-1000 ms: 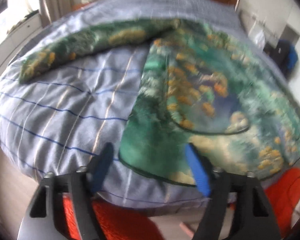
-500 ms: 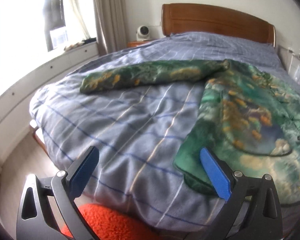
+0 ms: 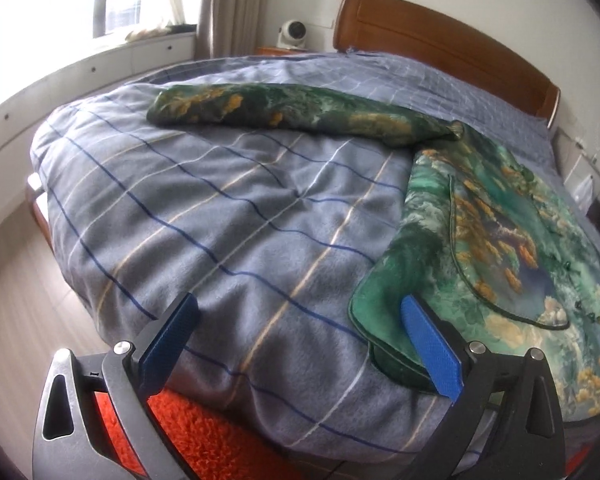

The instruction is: Fold large clothes

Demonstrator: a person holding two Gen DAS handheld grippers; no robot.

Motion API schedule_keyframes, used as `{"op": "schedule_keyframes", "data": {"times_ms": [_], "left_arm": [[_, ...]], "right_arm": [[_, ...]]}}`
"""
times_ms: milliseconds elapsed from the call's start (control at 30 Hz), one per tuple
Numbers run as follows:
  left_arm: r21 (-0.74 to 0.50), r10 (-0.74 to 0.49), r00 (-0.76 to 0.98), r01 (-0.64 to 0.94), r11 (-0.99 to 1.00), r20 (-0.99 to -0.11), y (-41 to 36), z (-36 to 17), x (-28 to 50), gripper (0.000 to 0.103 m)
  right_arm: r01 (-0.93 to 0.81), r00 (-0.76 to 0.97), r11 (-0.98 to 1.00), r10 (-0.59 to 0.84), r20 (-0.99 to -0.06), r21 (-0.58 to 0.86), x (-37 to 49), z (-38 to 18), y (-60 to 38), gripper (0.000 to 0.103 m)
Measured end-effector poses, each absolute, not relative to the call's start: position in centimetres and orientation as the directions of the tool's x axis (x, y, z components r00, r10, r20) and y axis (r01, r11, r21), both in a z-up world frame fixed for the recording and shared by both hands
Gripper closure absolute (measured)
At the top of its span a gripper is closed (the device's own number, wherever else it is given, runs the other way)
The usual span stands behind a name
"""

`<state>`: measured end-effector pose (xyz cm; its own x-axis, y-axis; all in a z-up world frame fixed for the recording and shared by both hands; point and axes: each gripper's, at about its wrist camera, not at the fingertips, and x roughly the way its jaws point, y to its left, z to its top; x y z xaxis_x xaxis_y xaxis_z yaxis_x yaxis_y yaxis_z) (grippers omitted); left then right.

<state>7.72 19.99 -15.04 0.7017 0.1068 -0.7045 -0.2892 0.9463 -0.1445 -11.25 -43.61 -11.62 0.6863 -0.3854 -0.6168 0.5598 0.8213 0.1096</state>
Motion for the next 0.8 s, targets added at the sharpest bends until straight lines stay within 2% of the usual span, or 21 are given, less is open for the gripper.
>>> {"op": "schedule_keyframes", "data": {"times_ms": [167,567,800], "left_arm": [[-0.087,0.140,0.681,-0.288,0.954,-0.719,19.10,-15.37,8.24,0.001],[-0.135,0.115,0.683,-0.301,0.944,-0.721,19.36,-15.66,8.06,0.000],[-0.093,0.145,0.688,-0.297,0.950,-0.711,18.84,-15.01,7.69,0.001]], "right_arm": [[0.562,0.687,0.820,-0.389,-0.614,0.109,-11.36,-11.57,-43.56,0.007],[0.568,0.680,0.816,-0.389,-0.622,0.111,-11.32,-11.83,-43.75,0.007],[0.572,0.672,0.813,-0.391,-0.629,0.106,-11.19,-12.02,-43.78,0.007]]}}
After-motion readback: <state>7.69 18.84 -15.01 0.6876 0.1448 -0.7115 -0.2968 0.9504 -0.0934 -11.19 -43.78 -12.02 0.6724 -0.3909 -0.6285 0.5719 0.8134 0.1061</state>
